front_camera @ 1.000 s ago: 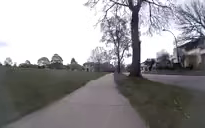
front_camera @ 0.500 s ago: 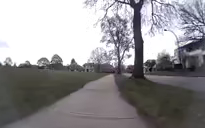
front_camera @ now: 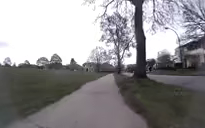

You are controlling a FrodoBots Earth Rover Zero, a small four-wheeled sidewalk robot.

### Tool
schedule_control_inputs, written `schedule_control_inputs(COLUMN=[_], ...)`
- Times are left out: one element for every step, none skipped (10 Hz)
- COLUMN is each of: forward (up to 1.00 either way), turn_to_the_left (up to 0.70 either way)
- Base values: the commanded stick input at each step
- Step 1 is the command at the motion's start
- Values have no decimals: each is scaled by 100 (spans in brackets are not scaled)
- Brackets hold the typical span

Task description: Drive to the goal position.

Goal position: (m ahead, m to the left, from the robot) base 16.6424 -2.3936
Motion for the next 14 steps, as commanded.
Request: schedule_control_inputs(forward=[100, 100, 100, 100, 100, 100, 100, 100, 100, 100, 100, 100, 100, 100], turn_to_the_left=[0, 0, 0, 0, 0, 0, 0, 0, 0, 0, 0, 0, 0, 0])
